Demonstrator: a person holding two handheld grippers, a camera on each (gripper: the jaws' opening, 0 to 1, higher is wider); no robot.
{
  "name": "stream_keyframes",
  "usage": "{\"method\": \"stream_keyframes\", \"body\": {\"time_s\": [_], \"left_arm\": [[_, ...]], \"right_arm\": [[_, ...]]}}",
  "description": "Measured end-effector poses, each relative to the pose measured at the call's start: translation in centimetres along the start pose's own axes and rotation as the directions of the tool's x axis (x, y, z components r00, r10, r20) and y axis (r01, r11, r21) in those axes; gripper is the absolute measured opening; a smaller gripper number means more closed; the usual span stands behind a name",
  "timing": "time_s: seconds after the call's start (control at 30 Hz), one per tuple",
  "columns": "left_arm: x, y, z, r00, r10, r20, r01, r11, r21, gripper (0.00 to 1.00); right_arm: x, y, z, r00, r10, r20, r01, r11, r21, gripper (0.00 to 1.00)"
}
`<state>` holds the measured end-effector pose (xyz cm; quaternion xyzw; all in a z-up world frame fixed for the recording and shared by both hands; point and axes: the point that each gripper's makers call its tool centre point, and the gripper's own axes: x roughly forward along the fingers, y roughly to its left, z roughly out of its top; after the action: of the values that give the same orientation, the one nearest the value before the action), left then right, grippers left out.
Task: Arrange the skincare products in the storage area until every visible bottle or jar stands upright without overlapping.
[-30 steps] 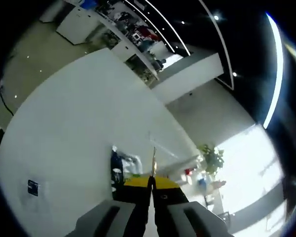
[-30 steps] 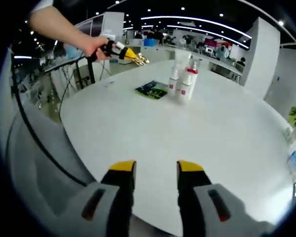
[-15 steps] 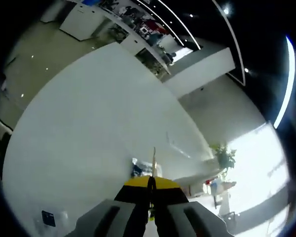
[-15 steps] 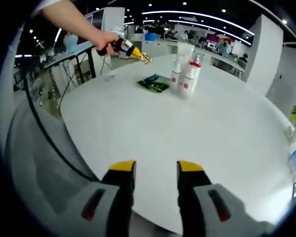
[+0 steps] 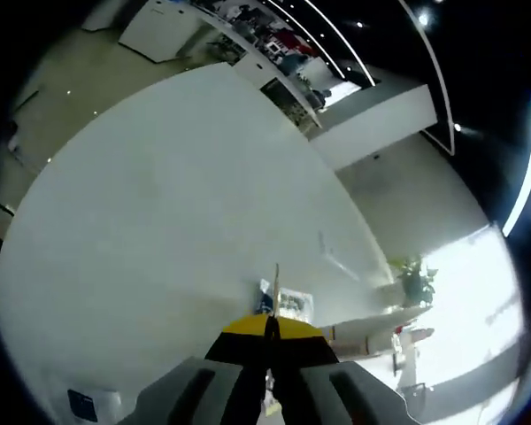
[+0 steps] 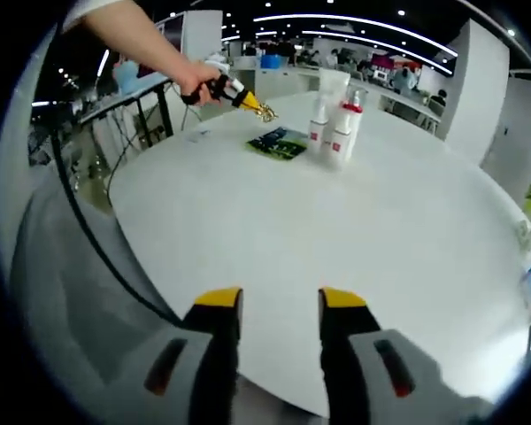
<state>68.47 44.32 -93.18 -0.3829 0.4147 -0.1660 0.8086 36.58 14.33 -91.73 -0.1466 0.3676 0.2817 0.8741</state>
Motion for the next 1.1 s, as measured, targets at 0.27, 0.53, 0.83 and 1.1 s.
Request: {"method": "stream_keyframes", "body": {"time_s": [0.27, 0.53, 0.83, 1.1], "left_arm": [[0.8, 1.7, -0.4, 1.0, 0.017, 0.013, -0.016, 0.998, -0.061, 0.01], [1.1, 2.6, -0.6, 0.999, 0.045, 0.015, -0.044, 0.996, -0.076, 0.01], [1.4, 3.9, -0.2, 0.996, 0.082, 0.02, -0.08, 0.993, -0.087, 0.01], [1.5, 5.2, -0.7, 0.99, 0.138, 0.004, -0.137, 0.988, -0.07, 0.01]], "right_arm": [[0.1, 0.2, -0.2, 1.0, 0.011, -0.008, -0.011, 1.0, 0.004, 0.36], [0.3, 0.4, -0.3, 1.0, 0.021, -0.015, -0.02, 1.0, 0.007, 0.36], [0.3, 0.5, -0.4, 0.999, 0.029, -0.021, -0.029, 1.0, 0.006, 0.37], [0.4, 0.7, -0.4, 0.999, 0.033, -0.024, -0.033, 0.999, 0.004, 0.37]]}}
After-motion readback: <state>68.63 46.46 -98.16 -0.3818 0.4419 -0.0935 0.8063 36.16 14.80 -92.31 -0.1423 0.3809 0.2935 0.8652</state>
